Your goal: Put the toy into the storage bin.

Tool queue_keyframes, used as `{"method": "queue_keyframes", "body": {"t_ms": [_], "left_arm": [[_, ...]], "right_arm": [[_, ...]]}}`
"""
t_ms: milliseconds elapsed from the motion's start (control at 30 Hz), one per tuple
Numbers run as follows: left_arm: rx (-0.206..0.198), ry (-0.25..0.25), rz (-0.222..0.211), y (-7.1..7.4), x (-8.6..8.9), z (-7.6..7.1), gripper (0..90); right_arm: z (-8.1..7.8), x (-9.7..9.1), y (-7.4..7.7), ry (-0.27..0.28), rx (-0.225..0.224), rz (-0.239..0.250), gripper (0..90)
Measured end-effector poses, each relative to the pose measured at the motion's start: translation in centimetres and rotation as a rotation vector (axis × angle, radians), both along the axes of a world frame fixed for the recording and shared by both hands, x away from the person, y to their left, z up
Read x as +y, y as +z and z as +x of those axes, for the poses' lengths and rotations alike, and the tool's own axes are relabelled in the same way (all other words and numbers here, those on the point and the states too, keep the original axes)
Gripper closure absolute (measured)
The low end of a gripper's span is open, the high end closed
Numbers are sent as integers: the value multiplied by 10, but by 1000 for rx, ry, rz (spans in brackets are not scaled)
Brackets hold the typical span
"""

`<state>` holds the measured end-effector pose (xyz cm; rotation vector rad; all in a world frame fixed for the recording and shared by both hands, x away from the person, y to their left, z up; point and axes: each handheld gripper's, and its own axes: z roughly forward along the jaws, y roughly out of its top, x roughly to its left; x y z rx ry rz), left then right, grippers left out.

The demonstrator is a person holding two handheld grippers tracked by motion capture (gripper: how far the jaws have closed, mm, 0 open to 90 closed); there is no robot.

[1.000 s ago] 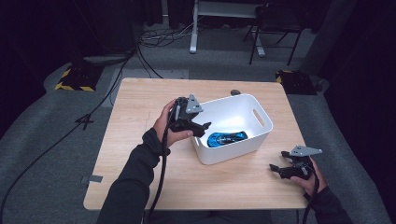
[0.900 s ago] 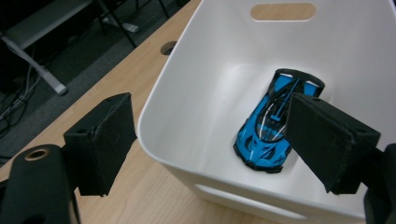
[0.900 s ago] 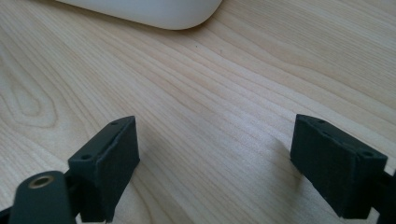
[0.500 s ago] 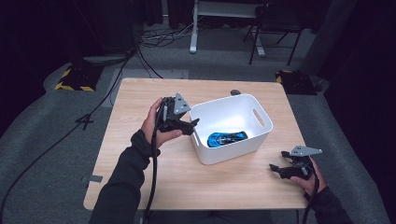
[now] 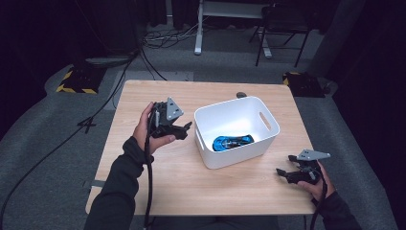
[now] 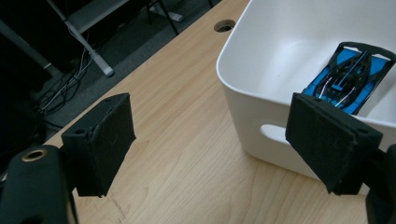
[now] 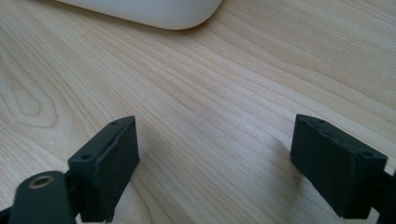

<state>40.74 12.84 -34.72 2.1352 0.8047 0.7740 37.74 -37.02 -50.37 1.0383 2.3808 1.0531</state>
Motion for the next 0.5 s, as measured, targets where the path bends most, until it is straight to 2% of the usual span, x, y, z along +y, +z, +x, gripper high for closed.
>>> {"method": "queue_keyframes", "body": {"t_ms": [133, 167, 200, 300, 367, 433, 500], "left_arm": [[4, 23, 14, -7, 6, -2, 159], [1, 30, 5, -8, 7, -2, 159], [13, 25, 20, -10, 8, -2, 159], [22, 38, -1, -17, 11, -3, 159], [23, 33, 31, -18, 16, -3, 159], [27, 49, 15, -23, 16, -4, 159], [32, 52, 33, -27, 17, -6, 159]], "right_arm": [[0, 0, 0, 0, 0, 0, 155], [0, 0, 0, -1, 1, 0, 155], [0, 0, 0, 0, 0, 0, 155], [0, 0, 0, 1, 0, -2, 155], [0, 0, 0, 0, 0, 0, 154], [0, 0, 0, -1, 0, 0, 155], [0, 0, 0, -1, 0, 1, 155]]}}
